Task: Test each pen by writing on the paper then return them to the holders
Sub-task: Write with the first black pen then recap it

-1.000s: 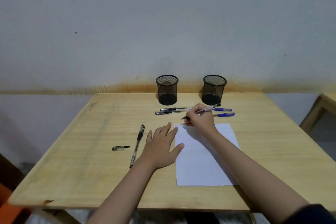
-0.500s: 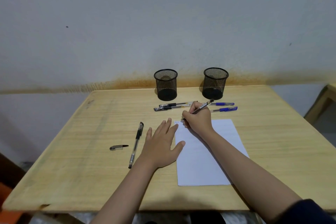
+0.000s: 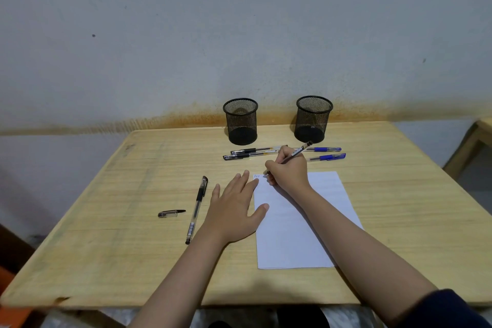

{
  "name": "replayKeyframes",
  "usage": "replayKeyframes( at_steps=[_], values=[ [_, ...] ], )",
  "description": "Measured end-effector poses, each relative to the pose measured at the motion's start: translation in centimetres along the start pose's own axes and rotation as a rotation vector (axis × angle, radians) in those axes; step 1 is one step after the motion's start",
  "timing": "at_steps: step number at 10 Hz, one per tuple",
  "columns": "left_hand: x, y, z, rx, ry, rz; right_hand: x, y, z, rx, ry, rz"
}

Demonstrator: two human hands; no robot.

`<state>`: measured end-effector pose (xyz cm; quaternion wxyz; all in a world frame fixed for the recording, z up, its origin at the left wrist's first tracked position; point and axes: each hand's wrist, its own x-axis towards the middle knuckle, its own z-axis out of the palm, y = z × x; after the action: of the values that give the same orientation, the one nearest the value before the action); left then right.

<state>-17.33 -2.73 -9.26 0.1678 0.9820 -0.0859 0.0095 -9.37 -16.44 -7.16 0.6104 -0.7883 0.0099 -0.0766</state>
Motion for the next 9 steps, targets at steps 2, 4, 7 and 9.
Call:
replayKeyframes(
  at_steps=[2,4,7,9],
  values=[
    [-0.01,0.03,-0.03,0.005,0.001,-0.002,-0.02,0.17,0.25,-0.014,0.024,-0.039],
    [-0.15,-0.01,-0.12,-0.002,0.005,-0.001,-0.08,0.18,0.31,-0.004,0.023,-0.016],
    [-0.17,-0.10,-0.16,0.007,0.008,-0.003,0.08,0.37,0.39,0.012,0.071,0.014],
    [-0.13,-0.27,-0.07,0.004,0.011,-0.004,0.21,0.63,0.54,0.038,0.051,0.040]
  ],
)
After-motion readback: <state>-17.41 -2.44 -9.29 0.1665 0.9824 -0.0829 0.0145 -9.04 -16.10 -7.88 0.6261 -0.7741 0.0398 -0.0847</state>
